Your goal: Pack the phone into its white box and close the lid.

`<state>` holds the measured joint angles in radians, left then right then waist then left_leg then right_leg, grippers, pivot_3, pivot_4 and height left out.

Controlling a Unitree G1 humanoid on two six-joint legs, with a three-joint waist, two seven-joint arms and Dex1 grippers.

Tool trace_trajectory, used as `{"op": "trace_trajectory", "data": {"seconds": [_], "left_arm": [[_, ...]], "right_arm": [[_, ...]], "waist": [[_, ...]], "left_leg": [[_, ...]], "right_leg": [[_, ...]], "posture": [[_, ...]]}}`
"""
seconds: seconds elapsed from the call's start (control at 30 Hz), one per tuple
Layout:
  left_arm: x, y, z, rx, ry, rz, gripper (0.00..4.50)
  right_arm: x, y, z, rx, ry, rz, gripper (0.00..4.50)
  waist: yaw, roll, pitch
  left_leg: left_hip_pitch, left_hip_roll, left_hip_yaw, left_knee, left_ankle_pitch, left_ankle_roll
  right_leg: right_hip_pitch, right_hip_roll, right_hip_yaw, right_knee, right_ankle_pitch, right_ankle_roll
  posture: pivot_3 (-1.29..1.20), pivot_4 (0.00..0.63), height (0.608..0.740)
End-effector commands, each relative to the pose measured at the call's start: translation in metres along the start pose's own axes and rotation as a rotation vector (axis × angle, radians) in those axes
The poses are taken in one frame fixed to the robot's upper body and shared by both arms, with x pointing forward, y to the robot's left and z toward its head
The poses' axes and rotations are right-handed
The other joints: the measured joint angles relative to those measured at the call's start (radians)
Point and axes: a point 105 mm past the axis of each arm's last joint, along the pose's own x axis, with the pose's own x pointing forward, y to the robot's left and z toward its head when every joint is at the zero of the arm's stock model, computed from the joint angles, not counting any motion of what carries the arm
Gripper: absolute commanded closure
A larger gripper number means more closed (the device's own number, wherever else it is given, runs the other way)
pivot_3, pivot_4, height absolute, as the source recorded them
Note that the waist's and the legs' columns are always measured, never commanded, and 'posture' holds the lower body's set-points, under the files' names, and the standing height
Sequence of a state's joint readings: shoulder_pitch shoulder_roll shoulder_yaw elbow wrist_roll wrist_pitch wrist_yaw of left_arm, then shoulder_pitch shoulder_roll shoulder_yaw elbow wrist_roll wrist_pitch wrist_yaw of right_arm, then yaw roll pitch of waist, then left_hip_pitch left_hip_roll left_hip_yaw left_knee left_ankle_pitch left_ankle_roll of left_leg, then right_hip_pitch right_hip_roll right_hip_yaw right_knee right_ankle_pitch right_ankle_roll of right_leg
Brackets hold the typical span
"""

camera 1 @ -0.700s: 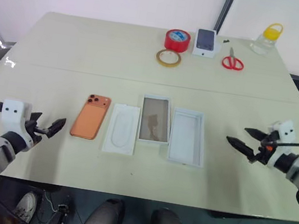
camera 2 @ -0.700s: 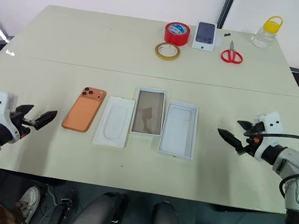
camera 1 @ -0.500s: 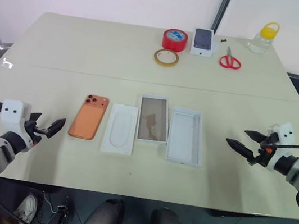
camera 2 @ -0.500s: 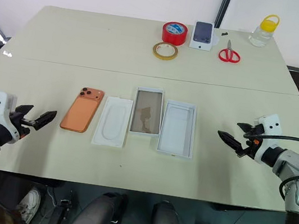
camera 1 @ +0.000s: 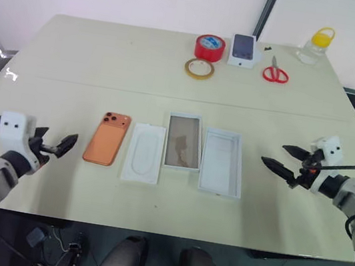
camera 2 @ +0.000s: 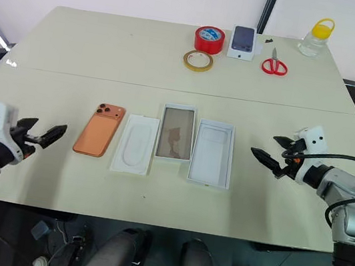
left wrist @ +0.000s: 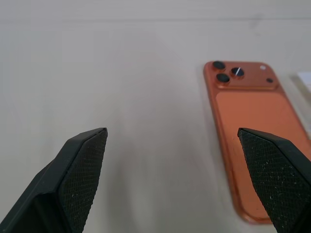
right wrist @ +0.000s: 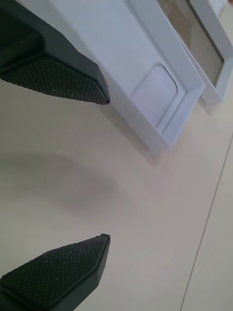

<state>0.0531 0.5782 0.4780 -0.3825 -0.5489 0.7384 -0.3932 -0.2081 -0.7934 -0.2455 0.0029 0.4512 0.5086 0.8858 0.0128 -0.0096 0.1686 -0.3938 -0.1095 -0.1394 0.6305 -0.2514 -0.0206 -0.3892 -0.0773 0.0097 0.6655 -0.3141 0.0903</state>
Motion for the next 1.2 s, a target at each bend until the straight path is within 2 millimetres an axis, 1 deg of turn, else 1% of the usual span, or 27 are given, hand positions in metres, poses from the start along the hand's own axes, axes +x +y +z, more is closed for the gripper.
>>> {"op": "trace_trajectory", "data": {"seconds": [0.03,0.17,0.23,0.3,0.4,0.5,0.57,0.67,0.8,0.9,1.1,1.2], "left_arm": [[0.007,-0.016,0.015,0.036,-0.028,-0.066,0.00],[0.015,-0.043,0.023,0.012,-0.029,-0.189,0.00],[0.019,-0.069,0.022,-0.016,-0.006,-0.286,0.00],[0.020,-0.087,0.022,-0.036,0.015,-0.335,0.00],[0.019,-0.093,0.016,-0.076,0.086,-0.324,0.00],[0.014,-0.098,0.009,-0.123,0.157,-0.341,0.00],[0.011,-0.098,0.007,-0.156,0.190,-0.338,0.00],[0.010,-0.101,0.002,-0.173,0.231,-0.313,0.00],[0.011,-0.121,-0.003,-0.236,0.266,-0.342,0.00],[0.012,-0.129,-0.009,-0.243,0.311,-0.343,0.00],[0.015,-0.130,-0.029,-0.310,0.400,-0.280,0.00],[0.018,-0.131,-0.032,-0.367,0.405,-0.268,0.00]], "right_arm": [[0.002,0.017,0.021,-0.043,-0.061,0.051,0.04],[0.001,0.040,0.027,-0.070,-0.062,0.120,0.04],[0.003,0.055,0.025,-0.100,-0.038,0.166,0.04],[0.006,0.070,0.024,-0.149,-0.011,0.214,0.04],[0.011,0.091,0.027,-0.193,-0.004,0.282,0.04],[0.015,0.103,0.031,-0.203,-0.020,0.328,0.04],[0.017,0.107,0.031,-0.214,-0.016,0.345,0.04],[0.018,0.108,0.031,-0.228,-0.006,0.359,0.04],[0.021,0.112,0.032,-0.247,-0.002,0.396,0.04],[0.023,0.114,0.032,-0.253,-0.006,0.405,0.04],[0.026,0.112,0.031,-0.252,-0.009,0.391,0.04],[0.025,0.112,0.030,-0.254,-0.010,0.384,0.04]], "waist": [[0.000,0.000,0.000],[0.000,0.000,0.000],[0.000,0.000,0.000],[-0.001,0.000,0.000],[-0.003,0.000,0.000],[-0.004,0.000,0.000],[-0.001,-0.001,0.000],[0.001,-0.001,0.000],[0.001,-0.003,0.000],[-0.001,-0.004,0.000],[0.001,-0.004,0.000],[0.002,-0.004,0.000]], "left_leg": [[0.000,0.000,0.000,0.000,0.000,0.000],[0.000,0.000,0.000,0.000,0.000,0.000],[0.000,0.000,0.000,0.000,0.000,0.000],[0.000,0.000,0.000,0.001,0.000,0.000],[0.000,0.000,0.000,0.000,0.000,0.000],[0.000,0.001,0.000,0.000,0.001,-0.001],[0.000,0.001,0.000,0.001,0.001,-0.001],[0.000,0.000,0.000,0.001,0.001,-0.001],[0.000,0.000,0.000,0.002,0.001,-0.002],[0.000,0.000,0.000,0.001,0.002,-0.004],[0.000,0.000,0.001,0.002,0.002,-0.004],[0.001,0.000,0.001,0.002,0.002,-0.004]], "right_leg": [[0.000,0.000,0.000,0.000,0.000,0.000],[0.000,0.000,0.000,0.000,0.000,0.000],[0.000,0.000,0.000,0.000,0.000,0.000],[0.000,0.000,0.000,0.000,0.000,0.001],[0.000,0.000,0.000,0.000,0.001,0.001],[-0.001,0.001,0.000,0.001,0.001,0.001],[-0.001,0.001,0.001,0.001,0.001,0.001],[0.000,0.001,0.000,0.001,0.000,0.001],[0.000,0.001,0.001,0.001,0.001,0.001],[0.000,0.001,0.000,0.001,0.001,0.001],[0.000,0.001,0.001,0.001,0.001,0.001],[0.001,0.001,0.001,0.001,0.001,0.001]], "posture": [[0.00,0.150,0.740],[0.00,0.150,0.740],[0.00,0.150,0.740],[0.00,0.150,0.740],[0.00,0.150,0.740],[0.00,0.150,0.740],[0.00,0.150,0.740],[0.00,0.150,0.740],[0.00,0.150,0.740],[0.00,0.150,0.740],[0.00,0.150,0.740],[0.00,0.150,0.740]]}}
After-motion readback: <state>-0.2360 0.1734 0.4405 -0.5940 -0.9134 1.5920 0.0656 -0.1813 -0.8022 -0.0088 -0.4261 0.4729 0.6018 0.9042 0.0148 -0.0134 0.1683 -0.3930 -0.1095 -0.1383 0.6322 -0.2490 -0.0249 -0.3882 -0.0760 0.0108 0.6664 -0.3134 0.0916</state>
